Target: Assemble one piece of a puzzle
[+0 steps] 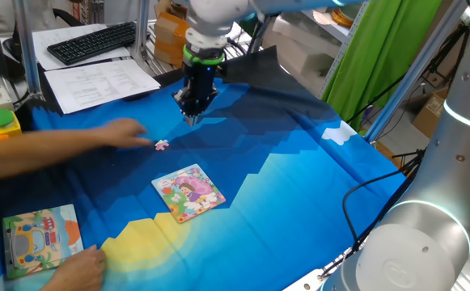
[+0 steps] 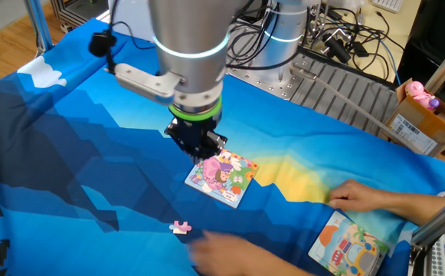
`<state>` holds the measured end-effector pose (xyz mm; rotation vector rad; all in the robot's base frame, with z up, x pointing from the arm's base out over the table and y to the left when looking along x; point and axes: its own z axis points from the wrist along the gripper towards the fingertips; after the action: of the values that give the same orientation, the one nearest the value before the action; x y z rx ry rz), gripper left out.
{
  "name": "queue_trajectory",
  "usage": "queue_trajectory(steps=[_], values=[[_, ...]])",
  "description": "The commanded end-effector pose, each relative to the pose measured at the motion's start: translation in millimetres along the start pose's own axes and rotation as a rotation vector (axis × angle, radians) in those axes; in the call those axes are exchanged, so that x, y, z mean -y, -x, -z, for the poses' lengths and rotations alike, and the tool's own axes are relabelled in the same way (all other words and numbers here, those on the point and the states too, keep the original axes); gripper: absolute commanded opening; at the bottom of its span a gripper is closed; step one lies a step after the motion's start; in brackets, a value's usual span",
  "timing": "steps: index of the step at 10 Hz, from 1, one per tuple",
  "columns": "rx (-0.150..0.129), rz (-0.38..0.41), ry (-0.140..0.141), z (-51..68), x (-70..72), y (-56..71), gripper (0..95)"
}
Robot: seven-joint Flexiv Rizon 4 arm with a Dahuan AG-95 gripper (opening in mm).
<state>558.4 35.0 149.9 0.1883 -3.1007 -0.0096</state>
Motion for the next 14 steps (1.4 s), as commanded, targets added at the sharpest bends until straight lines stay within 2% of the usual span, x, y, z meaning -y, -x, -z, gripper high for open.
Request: queue_trajectory(steps=[1, 4, 12, 13, 14], values=[[-0.015, 0.009, 0.006, -6.3, 2.5, 15.2, 0.0], [-0.014, -0.01, 0.007, -12.0, 3.9, 19.6, 0.0], [-0.016, -0.009, 0.004, -13.4, 4.0, 20.2, 0.0], [-0.015, -0.011, -0.002, -13.6, 4.0, 20.2, 38.0], [-0.014, -0.012, -0.003, -14.0, 3.9, 20.2, 38.0]])
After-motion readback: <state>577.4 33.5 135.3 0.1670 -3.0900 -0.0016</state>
